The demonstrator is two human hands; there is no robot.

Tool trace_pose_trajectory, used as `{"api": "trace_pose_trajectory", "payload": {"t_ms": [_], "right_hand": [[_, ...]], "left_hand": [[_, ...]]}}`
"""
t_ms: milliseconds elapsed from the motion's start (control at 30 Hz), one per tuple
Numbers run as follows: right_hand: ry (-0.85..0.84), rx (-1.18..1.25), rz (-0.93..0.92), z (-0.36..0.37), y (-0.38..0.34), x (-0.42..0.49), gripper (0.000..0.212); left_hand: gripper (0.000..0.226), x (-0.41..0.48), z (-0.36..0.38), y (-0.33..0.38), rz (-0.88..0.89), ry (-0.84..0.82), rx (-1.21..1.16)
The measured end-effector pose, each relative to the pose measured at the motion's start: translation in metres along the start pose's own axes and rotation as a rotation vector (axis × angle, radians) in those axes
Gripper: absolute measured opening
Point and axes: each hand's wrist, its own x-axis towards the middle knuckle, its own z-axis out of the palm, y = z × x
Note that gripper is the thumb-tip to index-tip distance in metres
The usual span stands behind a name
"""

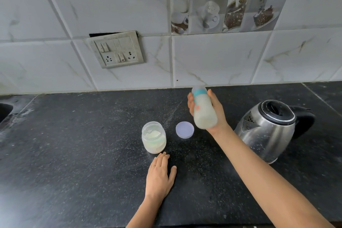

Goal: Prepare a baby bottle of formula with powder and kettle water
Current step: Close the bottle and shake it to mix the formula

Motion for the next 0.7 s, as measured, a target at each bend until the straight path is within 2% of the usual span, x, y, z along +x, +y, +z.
{"api": "trace_pose_trajectory", "payload": {"t_ms": [33,100,133,267,300,367,433,533,600,633,700], "right_hand": [[-0.087,-0.055,0.066,-0.002,0.0,-0.003,0.066],[-0.219,-0.224,0.077,-0.003,0.002,-0.006,0.06],[-0.215,-0.249,0.066,0.0,0.004,-0.006,0.058],[0.05,-0.015,-0.101,0.003,-0.001,0.006,0.044],[0.053,-0.022,-0.071,0.004,-0.002,0.005,0.044],[-0.034,-0.186,0.041,0.007,-0.005,-0.001,0.05],[-0.079,-0.351,0.031,0.01,-0.006,-0.004,0.051],[0.09,-0.195,-0.155,0.015,-0.004,0.002,0.032],[0.129,-0.131,-0.214,0.014,-0.006,0.002,0.03],[0.07,-0.135,-0.151,0.015,-0.005,0.0,0.033],[-0.083,-0.249,-0.01,0.015,-0.003,-0.005,0.059]], "left_hand": [[0.047,0.0,0.0,0.0,0.002,0.002,-0.001],[0.047,0.0,-0.001,0.0,0.005,0.006,-0.002],[0.047,0.001,-0.001,-0.001,0.006,0.006,-0.002],[0.045,0.0,-0.001,-0.001,0.007,0.006,-0.008],[0.045,0.0,-0.001,-0.001,0.009,0.007,-0.008],[0.045,-0.001,-0.001,-0.001,0.012,0.013,-0.01],[0.045,-0.001,-0.001,-0.001,0.014,0.019,-0.011],[0.044,-0.001,0.0,-0.003,0.009,0.022,-0.005],[0.044,-0.001,0.001,-0.002,0.011,0.024,-0.003],[0.044,-0.001,0.001,-0.002,0.014,0.027,-0.003],[0.044,0.0,0.002,-0.003,0.018,0.036,0.001]]}}
